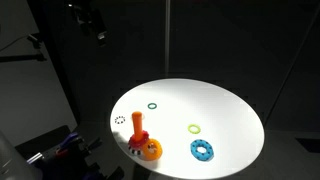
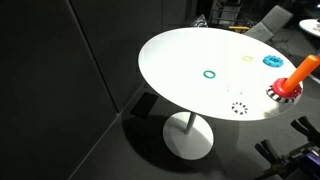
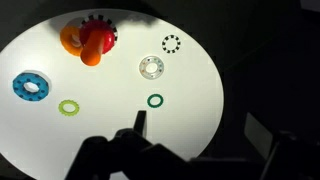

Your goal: Place the blue ring on the stack

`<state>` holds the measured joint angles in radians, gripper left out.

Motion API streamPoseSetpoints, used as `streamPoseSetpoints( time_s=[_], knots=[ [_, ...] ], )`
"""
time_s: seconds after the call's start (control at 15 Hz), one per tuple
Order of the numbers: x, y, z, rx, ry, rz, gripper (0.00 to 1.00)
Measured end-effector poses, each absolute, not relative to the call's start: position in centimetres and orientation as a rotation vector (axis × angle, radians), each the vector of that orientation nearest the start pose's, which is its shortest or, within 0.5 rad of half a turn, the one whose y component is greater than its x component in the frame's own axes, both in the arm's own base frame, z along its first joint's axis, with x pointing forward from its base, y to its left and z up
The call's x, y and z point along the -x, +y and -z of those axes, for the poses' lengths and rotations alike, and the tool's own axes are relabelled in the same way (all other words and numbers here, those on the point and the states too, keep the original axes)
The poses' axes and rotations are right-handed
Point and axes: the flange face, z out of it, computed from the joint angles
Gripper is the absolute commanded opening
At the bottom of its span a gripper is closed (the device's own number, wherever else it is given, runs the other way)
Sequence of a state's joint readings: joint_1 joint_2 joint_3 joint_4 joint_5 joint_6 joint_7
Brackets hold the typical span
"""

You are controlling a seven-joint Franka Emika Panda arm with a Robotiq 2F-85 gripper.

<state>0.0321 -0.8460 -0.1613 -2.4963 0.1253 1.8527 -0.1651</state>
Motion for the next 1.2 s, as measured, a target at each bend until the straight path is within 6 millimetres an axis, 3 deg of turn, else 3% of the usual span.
streamPoseSetpoints(
  time_s=[0.73, 0.93, 1.2],
  knots=[
    [-31.7, -4.3, -56.5, 2.907, -0.076, 0.316, 1.00],
    [-33.0, -4.5, -56.1, 2.914, -0.063, 0.299, 1.00],
    [-36.6, -5.4, -55.8, 2.929, -0.024, 0.251, 1.00]
  ],
)
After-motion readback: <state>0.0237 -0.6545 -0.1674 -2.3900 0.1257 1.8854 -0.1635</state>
